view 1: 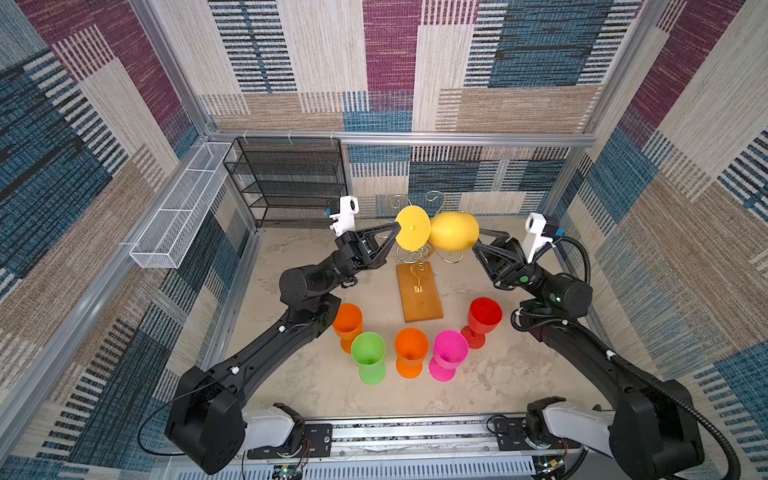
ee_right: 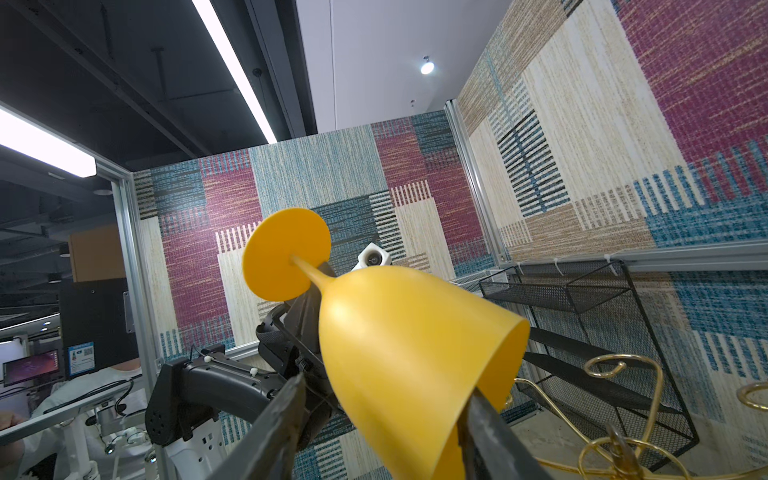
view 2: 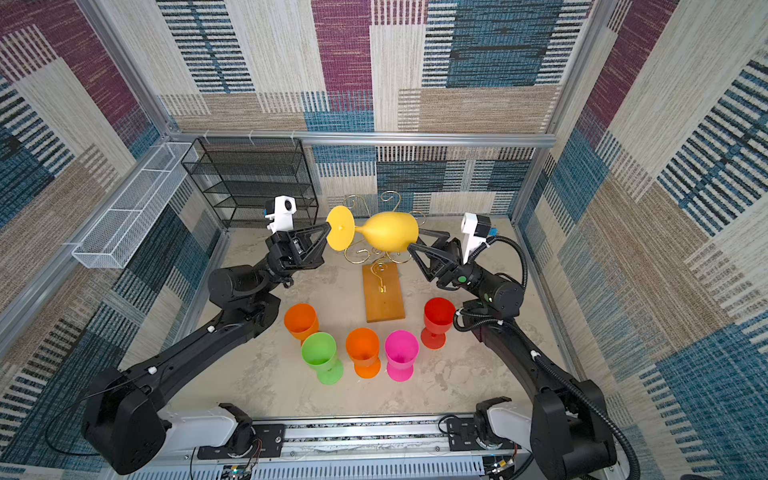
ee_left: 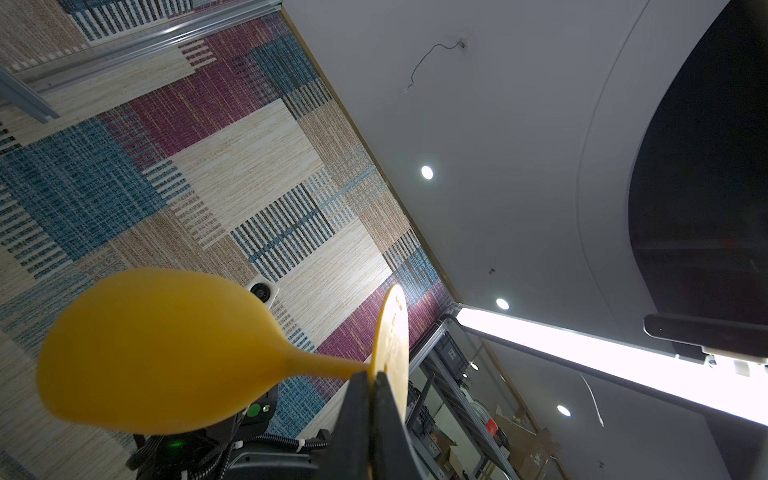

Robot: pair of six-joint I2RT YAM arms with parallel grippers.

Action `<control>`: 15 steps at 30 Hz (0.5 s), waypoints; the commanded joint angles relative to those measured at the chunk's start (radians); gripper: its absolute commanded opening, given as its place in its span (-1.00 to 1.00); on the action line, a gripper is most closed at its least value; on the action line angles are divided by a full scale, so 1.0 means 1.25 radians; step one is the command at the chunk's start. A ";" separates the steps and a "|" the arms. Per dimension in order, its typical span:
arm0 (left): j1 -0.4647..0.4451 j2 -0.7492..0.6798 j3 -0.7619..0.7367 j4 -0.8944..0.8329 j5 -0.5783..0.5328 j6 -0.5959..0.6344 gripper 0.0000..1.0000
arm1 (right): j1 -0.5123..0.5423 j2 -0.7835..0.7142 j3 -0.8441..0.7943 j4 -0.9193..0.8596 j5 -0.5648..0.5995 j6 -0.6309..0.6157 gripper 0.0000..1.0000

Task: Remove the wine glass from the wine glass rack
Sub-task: 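Close the right gripper on the yellow glass bowl and open the left gripper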

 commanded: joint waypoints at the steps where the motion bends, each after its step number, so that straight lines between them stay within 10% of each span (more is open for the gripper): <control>1: 0.000 0.012 0.010 0.056 -0.009 -0.034 -1.00 | 0.000 0.003 0.002 0.060 -0.019 0.030 0.18; 15: -0.002 0.060 0.012 0.085 -0.021 -0.054 -1.00 | 0.000 0.023 -0.020 0.127 -0.034 0.095 -0.38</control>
